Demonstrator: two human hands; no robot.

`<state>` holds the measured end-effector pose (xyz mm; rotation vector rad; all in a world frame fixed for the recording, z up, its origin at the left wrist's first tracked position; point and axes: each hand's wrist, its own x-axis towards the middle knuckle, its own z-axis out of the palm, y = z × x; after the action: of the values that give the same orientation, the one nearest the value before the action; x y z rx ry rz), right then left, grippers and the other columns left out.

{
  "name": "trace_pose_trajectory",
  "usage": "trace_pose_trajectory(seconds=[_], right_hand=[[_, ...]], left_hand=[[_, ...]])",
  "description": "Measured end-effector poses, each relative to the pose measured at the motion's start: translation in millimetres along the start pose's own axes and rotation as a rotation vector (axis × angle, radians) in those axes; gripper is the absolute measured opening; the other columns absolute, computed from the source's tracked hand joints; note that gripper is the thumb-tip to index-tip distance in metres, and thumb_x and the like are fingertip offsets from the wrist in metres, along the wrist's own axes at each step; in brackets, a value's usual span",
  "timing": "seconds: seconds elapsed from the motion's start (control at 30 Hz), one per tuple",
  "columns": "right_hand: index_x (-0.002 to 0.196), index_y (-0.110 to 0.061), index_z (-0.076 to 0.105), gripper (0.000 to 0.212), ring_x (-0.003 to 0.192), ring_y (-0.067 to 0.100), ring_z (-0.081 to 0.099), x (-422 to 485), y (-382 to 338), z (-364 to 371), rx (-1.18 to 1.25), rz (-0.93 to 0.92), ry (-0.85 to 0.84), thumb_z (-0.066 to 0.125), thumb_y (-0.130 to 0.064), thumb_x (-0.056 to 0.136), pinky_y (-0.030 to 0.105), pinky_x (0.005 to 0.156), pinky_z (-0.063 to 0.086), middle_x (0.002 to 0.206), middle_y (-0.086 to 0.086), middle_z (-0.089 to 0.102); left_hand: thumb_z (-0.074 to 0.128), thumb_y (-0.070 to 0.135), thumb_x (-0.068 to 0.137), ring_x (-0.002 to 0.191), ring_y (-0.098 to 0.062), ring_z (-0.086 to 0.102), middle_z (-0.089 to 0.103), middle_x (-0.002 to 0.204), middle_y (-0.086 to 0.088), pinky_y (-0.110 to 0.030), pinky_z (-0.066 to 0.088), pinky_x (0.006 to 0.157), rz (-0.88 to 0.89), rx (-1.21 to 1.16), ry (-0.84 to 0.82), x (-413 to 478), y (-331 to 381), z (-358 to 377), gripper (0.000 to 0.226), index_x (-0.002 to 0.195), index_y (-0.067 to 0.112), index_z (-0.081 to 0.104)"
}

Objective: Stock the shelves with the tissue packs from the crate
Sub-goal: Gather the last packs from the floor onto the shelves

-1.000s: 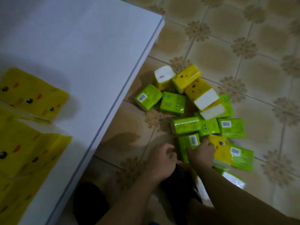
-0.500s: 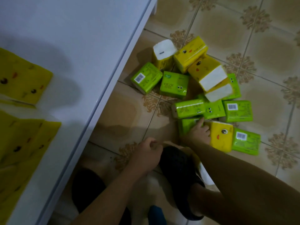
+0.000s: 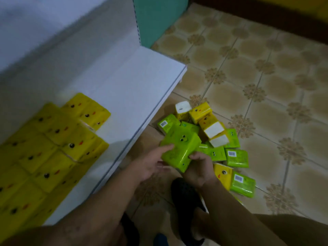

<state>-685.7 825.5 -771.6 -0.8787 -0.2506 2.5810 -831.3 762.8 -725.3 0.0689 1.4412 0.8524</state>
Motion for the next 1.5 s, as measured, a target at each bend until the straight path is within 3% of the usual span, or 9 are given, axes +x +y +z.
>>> trace_pose_trajectory(seconds=[0.17,0.33,0.57,0.67,0.9,1.0,1.1,1.3,1.5], right_hand=[[0.112,-0.008,0.064,0.086,0.101,0.032,0.057,-59,-4,51,-0.263,0.0,0.049,0.075,-0.013,0.027,0.045,0.084,0.048,0.117,0.017,0.062],[0.118,-0.014,0.062,0.043,0.101,0.03,0.062,-120,-11,102,-0.465,-0.021,0.048,0.064,-0.026,0.077,0.046,0.087,0.052,0.114,0.014,0.066],[0.121,-0.015,0.058,0.032,0.079,0.024,0.067,-159,-2,190,-0.63,-0.236,-0.027,0.064,-0.022,0.09,0.038,0.069,0.058,0.103,0.011,0.067],[0.118,-0.02,0.06,0.027,0.083,0.026,0.067,-172,4,232,-0.658,-0.322,-0.143,0.063,-0.019,0.091,0.037,0.068,0.057,0.102,0.01,0.069],[0.119,-0.009,0.057,0.037,0.081,0.03,0.066,-165,24,330,-0.628,-0.448,-0.087,0.069,-0.025,0.088,0.034,0.06,0.057,0.11,0.017,0.065],[0.111,-0.01,0.054,0.031,0.084,0.03,0.066,-151,34,382,-0.678,-0.452,-0.083,0.069,-0.025,0.088,0.037,0.059,0.056,0.108,0.015,0.062],[0.11,-0.004,0.052,0.041,0.092,0.035,0.065,-128,45,431,-0.732,-0.493,-0.071,0.073,-0.028,0.085,0.038,0.055,0.057,0.107,0.017,0.058],[0.112,-0.001,0.052,0.06,0.083,0.035,0.066,-79,68,487,-0.942,-0.585,-0.011,0.08,-0.039,0.076,0.03,0.043,0.053,0.105,0.018,0.057],[0.075,-0.01,0.059,0.058,0.08,0.032,0.066,-55,75,501,-1.533,-0.771,0.114,0.065,-0.067,0.074,0.043,0.071,0.057,0.083,0.013,0.066]], left_hand=[[0.073,0.021,0.081,0.083,-0.02,0.064,0.072,0.092,-0.001,-0.03,0.044,0.071,0.256,0.091,0.092,-80,9,-3,0.023,0.102,0.022,0.064],[0.085,0.021,0.069,0.077,-0.018,0.062,0.069,0.088,-0.001,-0.026,0.041,0.06,0.425,0.262,0.291,-157,16,-1,0.041,0.103,0.025,0.063],[0.087,0.023,0.069,0.087,-0.021,0.068,0.069,0.093,-0.003,-0.035,0.055,0.075,0.783,0.297,0.459,-257,50,-2,0.04,0.1,0.019,0.063],[0.085,0.028,0.072,0.079,-0.012,0.065,0.066,0.09,0.001,-0.023,0.053,0.067,0.91,0.324,0.546,-294,64,-16,0.04,0.103,0.018,0.062],[0.065,0.048,0.085,0.118,-0.022,0.052,0.048,0.134,-0.002,-0.039,0.044,0.101,1.065,0.711,0.913,-376,99,-67,0.051,0.129,0.026,0.053],[0.055,0.049,0.09,0.129,-0.024,0.039,0.043,0.142,-0.001,-0.038,0.036,0.103,1.013,1.121,1.292,-419,111,-106,0.05,0.136,0.031,0.047],[0.053,0.05,0.088,0.132,-0.026,0.033,0.039,0.145,-0.003,-0.043,0.033,0.101,0.739,1.326,1.499,-446,115,-144,0.057,0.14,0.033,0.04],[0.057,0.051,0.086,0.133,-0.032,0.03,0.03,0.148,-0.003,-0.06,0.036,0.099,0.407,1.279,1.339,-445,108,-183,0.059,0.138,0.034,0.034],[0.059,0.052,0.083,0.128,-0.03,0.032,0.032,0.145,-0.002,-0.057,0.038,0.095,0.431,1.39,1.424,-436,104,-185,0.066,0.138,0.032,0.03]])
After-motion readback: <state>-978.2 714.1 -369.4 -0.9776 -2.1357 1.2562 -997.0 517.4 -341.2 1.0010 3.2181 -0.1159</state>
